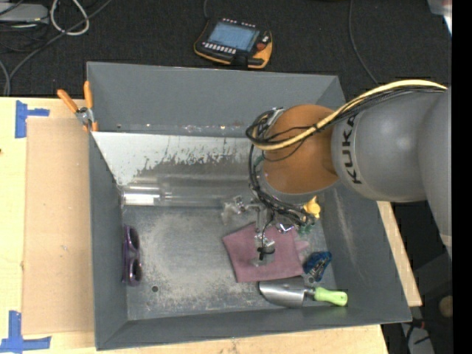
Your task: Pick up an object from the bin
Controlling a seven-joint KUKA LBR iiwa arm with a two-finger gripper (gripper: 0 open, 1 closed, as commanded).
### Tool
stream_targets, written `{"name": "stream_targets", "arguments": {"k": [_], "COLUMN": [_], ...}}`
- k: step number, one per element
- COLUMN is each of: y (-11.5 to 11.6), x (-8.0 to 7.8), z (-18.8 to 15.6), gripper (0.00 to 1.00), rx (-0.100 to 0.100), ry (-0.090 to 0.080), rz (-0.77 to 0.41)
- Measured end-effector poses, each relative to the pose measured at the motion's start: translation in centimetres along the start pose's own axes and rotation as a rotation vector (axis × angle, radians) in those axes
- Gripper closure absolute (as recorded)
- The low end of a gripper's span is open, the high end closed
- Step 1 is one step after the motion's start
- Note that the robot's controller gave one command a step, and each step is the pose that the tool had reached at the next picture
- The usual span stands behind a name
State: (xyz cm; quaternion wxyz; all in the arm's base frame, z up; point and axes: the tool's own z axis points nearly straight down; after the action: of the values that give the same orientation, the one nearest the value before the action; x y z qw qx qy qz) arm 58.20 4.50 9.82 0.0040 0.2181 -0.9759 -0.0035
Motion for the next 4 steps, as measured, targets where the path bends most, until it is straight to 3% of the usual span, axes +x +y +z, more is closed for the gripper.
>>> {"name": "stream_targets", "arguments": {"k": [1, 2, 4], "y": [-1.4, 3.6, 3.7], "x": [-1.5, -2.1, -2.0], "z": [2.9, 2.9, 0.9], "gripper": [0.0, 1.0, 1.0], "rx": [0.01, -0.001, -0.003], "ry": [-0.006, 0.001, 0.003], "rz": [-0.483, -0.495, -0.494]}}
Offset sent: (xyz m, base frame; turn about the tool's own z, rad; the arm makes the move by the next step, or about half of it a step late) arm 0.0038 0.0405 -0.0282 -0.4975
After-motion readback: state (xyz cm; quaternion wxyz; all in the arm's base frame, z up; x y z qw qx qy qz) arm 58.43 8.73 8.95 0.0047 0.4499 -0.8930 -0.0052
